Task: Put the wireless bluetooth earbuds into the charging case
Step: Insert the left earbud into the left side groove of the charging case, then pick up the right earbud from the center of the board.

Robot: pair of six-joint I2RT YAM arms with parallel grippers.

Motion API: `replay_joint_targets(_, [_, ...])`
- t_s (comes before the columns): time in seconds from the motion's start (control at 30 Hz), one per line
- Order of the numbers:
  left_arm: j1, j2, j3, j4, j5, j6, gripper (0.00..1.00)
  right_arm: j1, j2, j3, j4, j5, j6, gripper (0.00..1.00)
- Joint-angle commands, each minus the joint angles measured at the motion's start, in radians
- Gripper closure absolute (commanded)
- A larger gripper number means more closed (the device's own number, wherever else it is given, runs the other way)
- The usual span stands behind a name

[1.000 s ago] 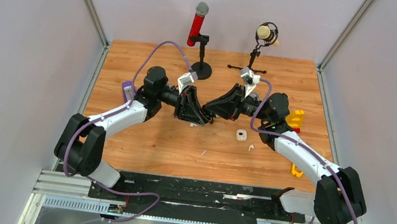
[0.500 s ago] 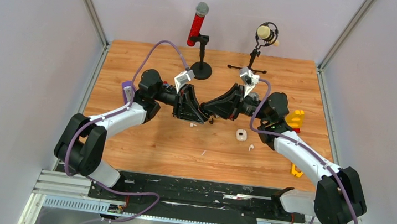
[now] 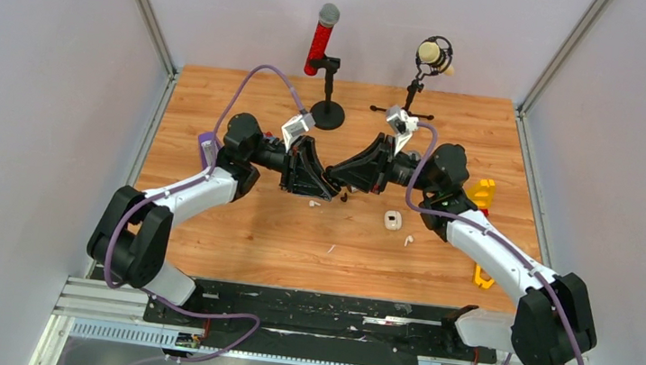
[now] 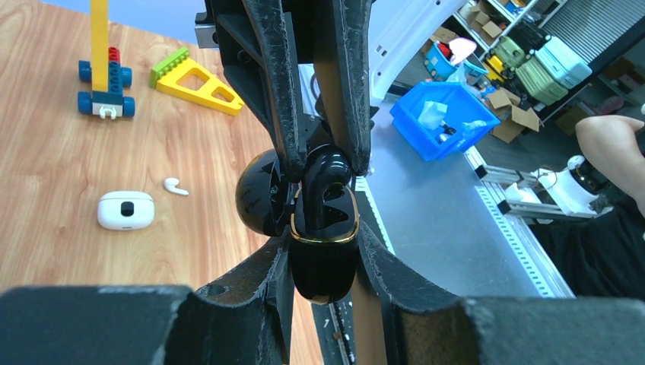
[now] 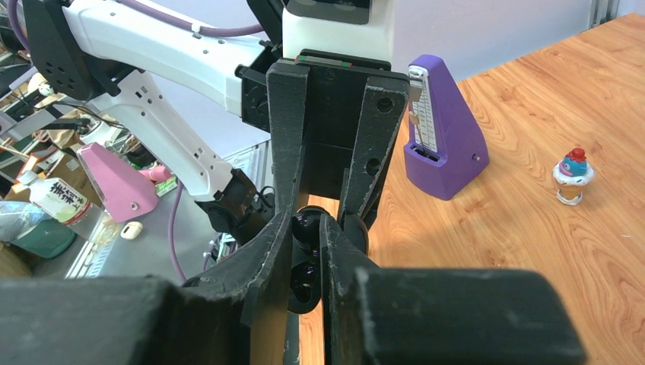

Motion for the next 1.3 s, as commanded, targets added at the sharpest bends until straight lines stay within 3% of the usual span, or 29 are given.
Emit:
replay_joint_targets(0.0, [0.003, -0.043, 0.002, 0.042, 0.006, 0.019, 1.0, 0.008, -0.007, 0.036, -0.049, -0.002, -0.058, 1.0])
replay_joint_targets(0.33, [0.004, -0.044, 0.005, 0.041, 0.015, 0.022, 1.0, 0.024, 0.001, 0.07, -0.103, -0.004, -0.09, 0.97])
replay_joint_targets(0.6, [0.004, -0.051, 0.007, 0.046, 0.019, 0.02, 1.0, 0.023, -0.005, 0.138, -0.187, -0.028, -0.12, 0.73])
replay_joint_targets(1.03, [0.022, -0.077, 0.009, 0.119, 0.02, -0.022, 1.0, 0.007, -0.012, 0.236, -0.251, -0.112, -0.125, 0.51])
replay_joint_targets(1.2, [0.08, -0.132, 0.012, 0.148, 0.011, -0.042, 1.0, -0.051, -0.018, 0.437, -0.444, -0.212, -0.23, 0.33])
replay_joint_targets(1.27, [0.112, -0.165, 0.004, 0.128, 0.005, -0.022, 1.0, -0.073, -0.025, 0.49, -0.527, -0.212, -0.316, 0.2])
